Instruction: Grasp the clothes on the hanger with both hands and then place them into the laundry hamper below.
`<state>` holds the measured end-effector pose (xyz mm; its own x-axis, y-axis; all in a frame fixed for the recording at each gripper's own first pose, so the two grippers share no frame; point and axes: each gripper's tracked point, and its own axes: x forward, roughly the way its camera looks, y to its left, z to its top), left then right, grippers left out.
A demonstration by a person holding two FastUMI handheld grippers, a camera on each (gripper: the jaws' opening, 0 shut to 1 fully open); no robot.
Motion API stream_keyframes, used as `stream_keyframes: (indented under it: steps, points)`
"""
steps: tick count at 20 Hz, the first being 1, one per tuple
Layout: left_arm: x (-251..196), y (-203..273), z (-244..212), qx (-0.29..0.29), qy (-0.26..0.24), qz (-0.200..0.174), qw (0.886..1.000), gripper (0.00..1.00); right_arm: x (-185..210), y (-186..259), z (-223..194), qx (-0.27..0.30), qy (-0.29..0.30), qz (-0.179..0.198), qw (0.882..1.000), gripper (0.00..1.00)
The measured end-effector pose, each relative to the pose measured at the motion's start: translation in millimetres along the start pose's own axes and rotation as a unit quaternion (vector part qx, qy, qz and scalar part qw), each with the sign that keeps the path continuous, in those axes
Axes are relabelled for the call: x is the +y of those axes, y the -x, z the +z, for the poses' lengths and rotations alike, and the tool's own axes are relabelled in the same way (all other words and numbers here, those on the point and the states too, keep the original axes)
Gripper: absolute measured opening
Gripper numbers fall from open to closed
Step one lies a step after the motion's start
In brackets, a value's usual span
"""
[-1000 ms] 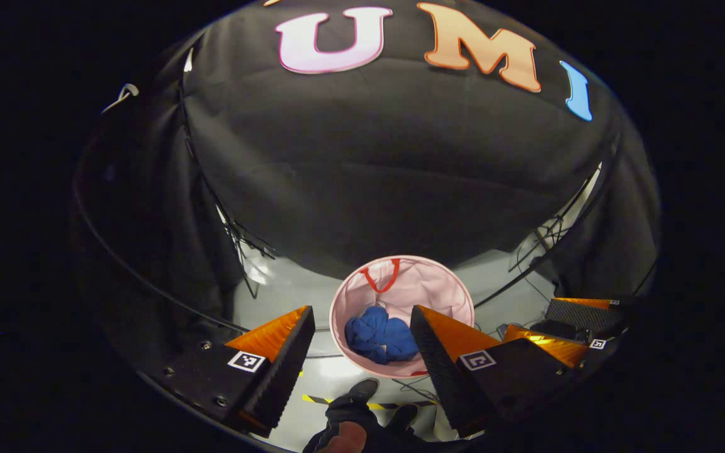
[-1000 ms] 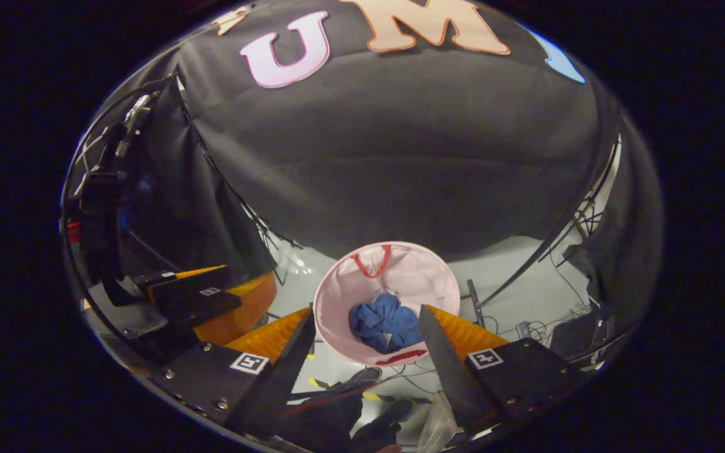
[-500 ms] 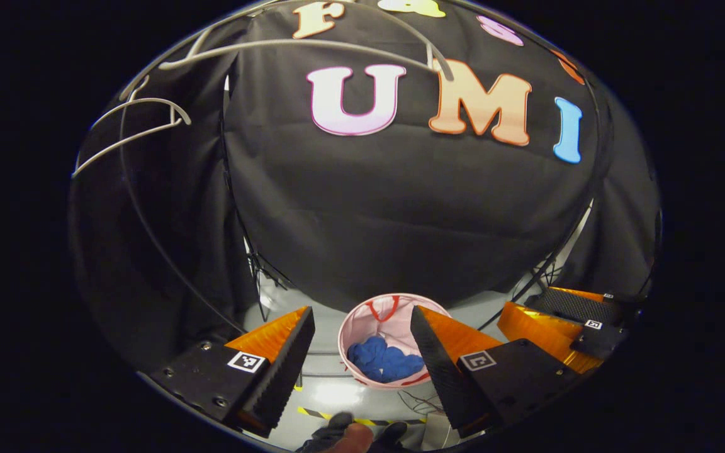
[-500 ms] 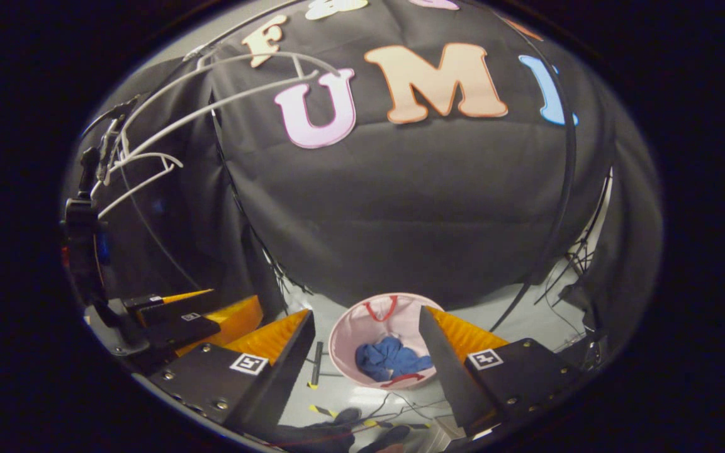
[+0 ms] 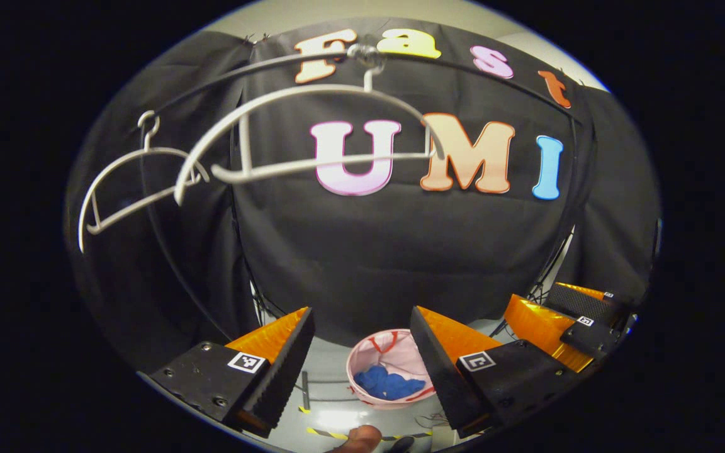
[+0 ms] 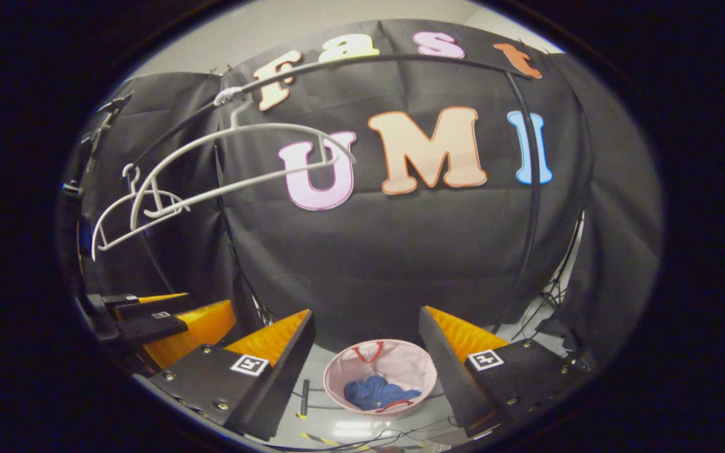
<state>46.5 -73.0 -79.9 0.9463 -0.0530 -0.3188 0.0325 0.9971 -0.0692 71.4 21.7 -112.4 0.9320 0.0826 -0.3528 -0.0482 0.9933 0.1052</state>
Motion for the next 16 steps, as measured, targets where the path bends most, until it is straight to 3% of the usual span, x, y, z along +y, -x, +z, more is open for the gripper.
stream_keyframes:
  steps: [5,8,16]
  points:
    - [28,43,47,-0.084,-0.019,0.021,0.996,0.96,9,54,39,-0.067,-0.017,-0.01,0.998,0.99]
    - [29,65,66,-0.131,-0.01,0.005,0.991,0.94,3,78,48,-0.098,0.017,-0.027,0.995,0.99]
    - [24,90,64,-0.144,-0.012,-0.047,0.988,0.96,-15,124,45,-0.123,0.025,-0.065,0.99,0.99]
